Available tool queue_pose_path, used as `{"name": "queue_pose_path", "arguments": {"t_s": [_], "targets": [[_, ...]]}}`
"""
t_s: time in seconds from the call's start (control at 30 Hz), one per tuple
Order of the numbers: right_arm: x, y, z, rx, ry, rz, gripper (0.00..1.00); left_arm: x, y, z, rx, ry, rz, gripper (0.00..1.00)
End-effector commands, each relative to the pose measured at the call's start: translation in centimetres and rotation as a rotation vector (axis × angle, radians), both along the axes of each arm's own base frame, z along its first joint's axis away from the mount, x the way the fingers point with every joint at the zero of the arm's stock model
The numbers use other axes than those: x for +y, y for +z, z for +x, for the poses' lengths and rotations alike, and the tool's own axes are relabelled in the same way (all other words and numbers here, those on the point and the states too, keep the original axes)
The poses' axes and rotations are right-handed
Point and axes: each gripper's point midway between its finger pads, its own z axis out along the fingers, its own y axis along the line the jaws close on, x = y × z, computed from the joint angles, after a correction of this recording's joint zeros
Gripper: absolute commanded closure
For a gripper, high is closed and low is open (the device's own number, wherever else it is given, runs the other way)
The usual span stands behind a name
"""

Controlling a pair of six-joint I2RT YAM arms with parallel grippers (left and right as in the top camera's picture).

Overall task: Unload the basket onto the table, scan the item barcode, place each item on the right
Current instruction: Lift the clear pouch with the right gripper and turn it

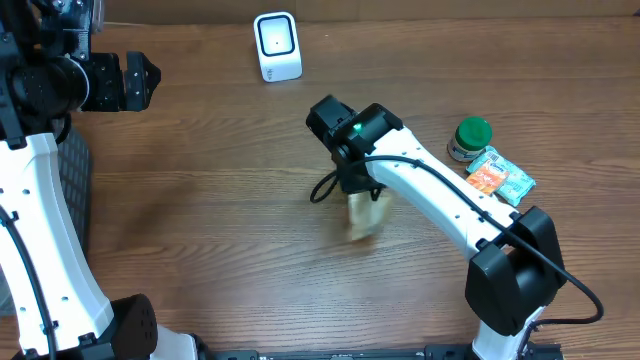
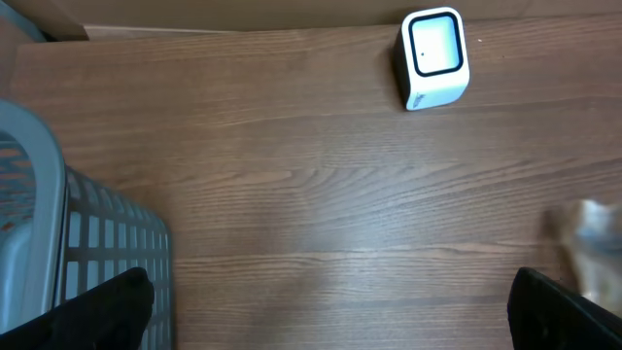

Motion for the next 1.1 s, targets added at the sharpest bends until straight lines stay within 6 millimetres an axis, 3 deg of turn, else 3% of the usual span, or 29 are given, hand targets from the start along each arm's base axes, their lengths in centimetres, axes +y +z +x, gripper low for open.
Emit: {"name": "queue_pose_path", "arguments": {"t_s": [0.0,0.23,0.37,0.43,0.5,0.53,0.63,0.73,0.77,0.9,1.07], "targets": [[-3.0,2.2,2.3,-0.189,-0.033,-0.239,0.96,-0.1,0.2,0.0,-0.008,-0.014,0.002,0.00],[-2.5,-0.2,2.5,-0.165,0.056,-0.393,0.96,-0.1,0.2,0.0,-0.008,-0.014,0.002,0.00],[-0.6,-1.6,1.7,-0.155,0.139,-0.453,0.96,-0.1,0.2,0.0,-0.008,-0.014,0.002,0.00],[1.1,-1.8,1.2,-0.180,0.182,-0.445,0.87,-0.1,0.2,0.0,-0.008,-0.014,0.002,0.00],[3.1,-1.9,0.6,-0.201,0.228,-0.422,0.66,-0.1,0.2,0.0,-0.008,-0.014,0.002,0.00],[4.1,-2.2,0.1,-0.192,0.267,-0.408,0.60,-0.1,0.2,0.0,-0.008,-0.014,0.002,0.01],[8.2,-3.8,-2.4,-0.110,0.415,-0.302,0.25,-0.1,0.2,0.0,-0.008,-0.014,0.002,0.01],[12.7,-5.2,-5.3,-0.053,0.519,-0.154,0.20,-0.1,0.2,0.0,-0.008,-0.014,0.002,0.01],[13.2,-5.1,-5.6,-0.048,0.523,-0.134,0.20,-0.1,0.2,0.0,-0.008,-0.014,0.002,0.00],[13.8,-3.9,-5.0,-0.037,0.500,-0.071,0.20,-0.1,0.2,0.0,-0.008,-0.014,0.002,0.00],[11.4,-0.4,-0.9,-0.008,0.372,0.042,0.20,-0.1,0.2,0.0,-0.008,-0.014,0.002,0.00]]}}
